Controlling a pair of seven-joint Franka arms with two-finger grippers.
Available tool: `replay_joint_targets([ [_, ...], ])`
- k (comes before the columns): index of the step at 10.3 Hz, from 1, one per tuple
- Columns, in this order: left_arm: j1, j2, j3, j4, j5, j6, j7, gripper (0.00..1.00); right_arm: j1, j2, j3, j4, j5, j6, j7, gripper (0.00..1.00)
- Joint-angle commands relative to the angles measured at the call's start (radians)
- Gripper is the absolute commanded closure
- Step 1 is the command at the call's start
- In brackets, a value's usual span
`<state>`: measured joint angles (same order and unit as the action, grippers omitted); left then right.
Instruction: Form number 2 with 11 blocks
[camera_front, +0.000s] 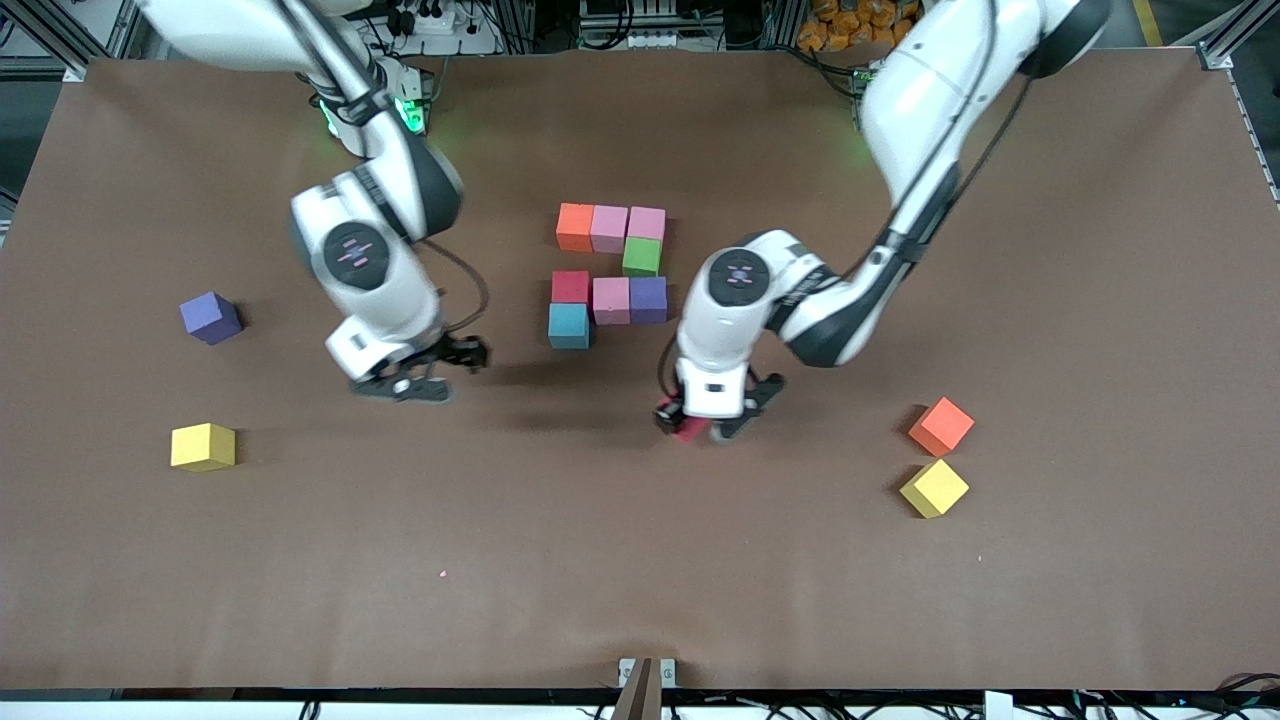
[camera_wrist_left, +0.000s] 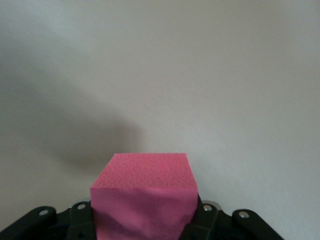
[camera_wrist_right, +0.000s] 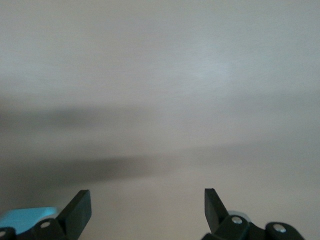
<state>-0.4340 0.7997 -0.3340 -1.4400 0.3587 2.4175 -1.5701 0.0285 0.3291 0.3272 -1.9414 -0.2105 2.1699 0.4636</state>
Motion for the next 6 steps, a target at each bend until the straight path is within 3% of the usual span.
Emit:
replay_joint_targets([
  [1, -0.087, 0.094, 0.03, 0.148, 0.01, -0.029, 0.158, 0.64, -0.102, -0.031, 0.0, -0.04, 0.019, -0.002, -0.216, 0.0],
  [4, -0.161, 0.15, 0.023, 0.219, -0.012, -0.028, 0.281, 0.64, -0.272, -0.05, -0.013, -0.06, 0.02, 0.013, -0.562, 0.0],
  [6, -0.19, 0.179, 0.026, 0.251, -0.012, -0.029, 0.321, 0.64, -0.35, -0.054, -0.017, -0.103, 0.013, 0.097, -0.762, 0.0],
])
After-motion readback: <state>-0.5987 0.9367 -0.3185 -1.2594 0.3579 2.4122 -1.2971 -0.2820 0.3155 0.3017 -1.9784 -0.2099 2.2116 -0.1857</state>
